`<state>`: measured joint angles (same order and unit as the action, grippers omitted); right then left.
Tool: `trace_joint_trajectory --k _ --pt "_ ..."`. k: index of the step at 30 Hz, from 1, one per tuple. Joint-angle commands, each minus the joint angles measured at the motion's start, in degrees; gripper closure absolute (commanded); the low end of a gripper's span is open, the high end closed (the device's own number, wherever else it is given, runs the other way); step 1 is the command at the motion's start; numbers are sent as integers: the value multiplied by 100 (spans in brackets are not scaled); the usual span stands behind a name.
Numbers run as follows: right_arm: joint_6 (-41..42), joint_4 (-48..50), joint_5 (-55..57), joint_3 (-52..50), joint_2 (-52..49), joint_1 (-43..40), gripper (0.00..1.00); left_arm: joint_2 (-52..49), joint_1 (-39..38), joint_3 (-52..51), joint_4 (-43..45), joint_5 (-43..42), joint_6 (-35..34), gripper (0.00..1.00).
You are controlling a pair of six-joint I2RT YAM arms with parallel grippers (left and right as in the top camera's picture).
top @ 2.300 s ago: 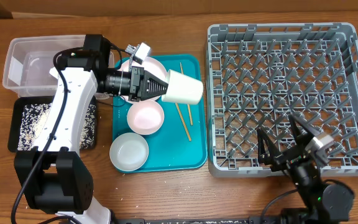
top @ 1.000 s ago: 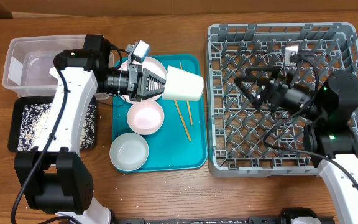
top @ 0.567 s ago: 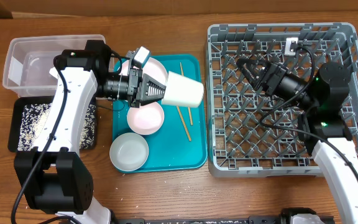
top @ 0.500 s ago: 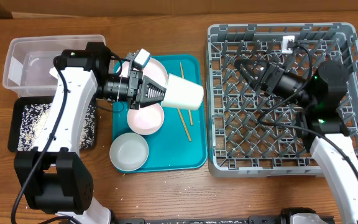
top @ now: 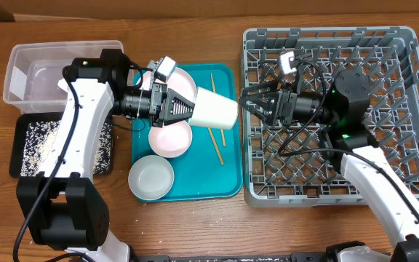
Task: Sort waste into correct bins and load items into the dishwasher
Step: 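Move right gripper over the rack toward the held cup, then grasp the cup with the right gripper and open the left gripper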
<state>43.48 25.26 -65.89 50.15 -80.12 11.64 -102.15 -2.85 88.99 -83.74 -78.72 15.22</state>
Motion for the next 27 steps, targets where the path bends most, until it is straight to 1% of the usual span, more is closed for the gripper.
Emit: trace_joint_trajectory --k 1,12,18,21,23,27 --pt "2 42 -107 114 -7 192 8 -7 26 114 9 -306 304 96" --pt "2 42 26 114 -37 691 10 -7 26 114 26 -350 328 96" --pt "2 42 87 114 -37 815 15 -7 26 114 22 -389 409 96" --pt "2 42 177 114 -37 833 20 -7 26 114 24 -387 409 96" --pt "2 52 184 114 -37 833 21 -7 26 114 24 -387 409 96" --pt "2 140 199 114 -37 833 31 -7 26 114 31 -385 413 96"
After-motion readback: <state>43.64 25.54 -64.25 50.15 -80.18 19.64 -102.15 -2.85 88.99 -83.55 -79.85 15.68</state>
